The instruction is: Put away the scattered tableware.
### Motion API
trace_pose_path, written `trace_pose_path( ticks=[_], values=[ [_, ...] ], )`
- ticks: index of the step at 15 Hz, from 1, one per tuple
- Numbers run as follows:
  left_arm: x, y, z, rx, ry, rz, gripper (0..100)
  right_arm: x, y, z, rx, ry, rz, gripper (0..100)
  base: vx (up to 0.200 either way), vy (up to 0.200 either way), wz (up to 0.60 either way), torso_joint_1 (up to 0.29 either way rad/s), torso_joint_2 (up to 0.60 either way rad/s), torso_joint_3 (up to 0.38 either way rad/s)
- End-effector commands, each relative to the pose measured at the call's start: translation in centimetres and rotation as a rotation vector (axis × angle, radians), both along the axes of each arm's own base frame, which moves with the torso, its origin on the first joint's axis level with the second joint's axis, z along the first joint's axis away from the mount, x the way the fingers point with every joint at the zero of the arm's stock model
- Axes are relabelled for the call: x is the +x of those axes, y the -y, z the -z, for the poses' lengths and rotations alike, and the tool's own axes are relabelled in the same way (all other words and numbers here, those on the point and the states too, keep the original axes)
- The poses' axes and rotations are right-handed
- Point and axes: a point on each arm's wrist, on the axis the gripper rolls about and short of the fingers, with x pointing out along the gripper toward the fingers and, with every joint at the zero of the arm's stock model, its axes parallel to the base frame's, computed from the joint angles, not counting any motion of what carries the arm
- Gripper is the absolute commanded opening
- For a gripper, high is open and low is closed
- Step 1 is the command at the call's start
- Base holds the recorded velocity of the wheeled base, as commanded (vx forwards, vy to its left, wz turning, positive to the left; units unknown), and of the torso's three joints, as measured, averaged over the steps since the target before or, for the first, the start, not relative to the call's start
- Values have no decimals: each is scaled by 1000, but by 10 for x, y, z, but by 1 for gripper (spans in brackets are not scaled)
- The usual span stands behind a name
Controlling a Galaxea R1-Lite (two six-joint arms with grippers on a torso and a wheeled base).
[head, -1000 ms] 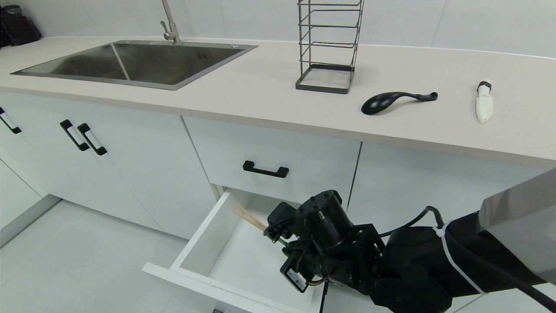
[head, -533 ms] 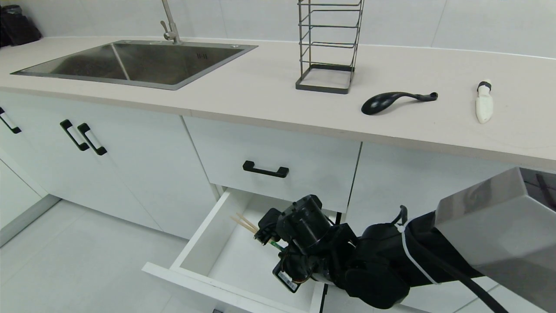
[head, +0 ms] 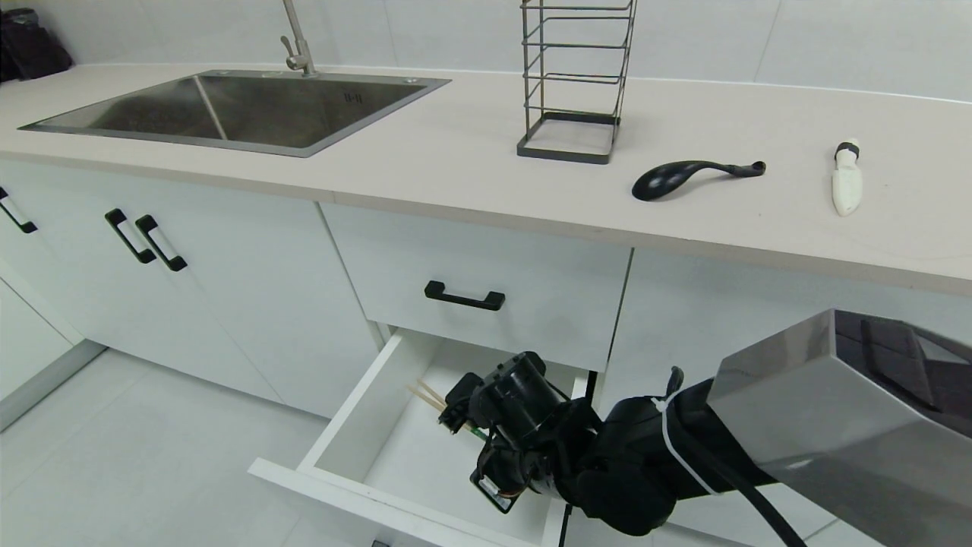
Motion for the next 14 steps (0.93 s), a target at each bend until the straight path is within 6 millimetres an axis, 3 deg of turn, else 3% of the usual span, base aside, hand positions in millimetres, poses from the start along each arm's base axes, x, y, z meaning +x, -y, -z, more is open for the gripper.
trace_pose_path(
  ticks=[1, 3, 6, 10, 14],
  values=[
    [0, 0, 0, -1, 2, 0, 100, 4, -4, 7, -6, -3, 2, 0, 0, 0, 0, 0, 0, 0],
    [0, 0, 0, -1, 0, 0, 100, 6, -4, 10, -12, -2, 14, 0, 0, 0, 0, 0, 0, 0],
    [0, 0, 0, 1, 0, 0, 100, 31, 3, 16, -29, 15, 123, 0, 0, 0, 0, 0, 0, 0],
    [0, 0, 0, 1, 0, 0, 100, 46, -9, 25, -22, 58, 181, 0, 0, 0, 0, 0, 0, 0],
    [0, 0, 0, 1, 0, 0, 100, 44, -12, 36, -43, 45, 173, 0, 0, 0, 0, 0, 0, 0]
  ],
)
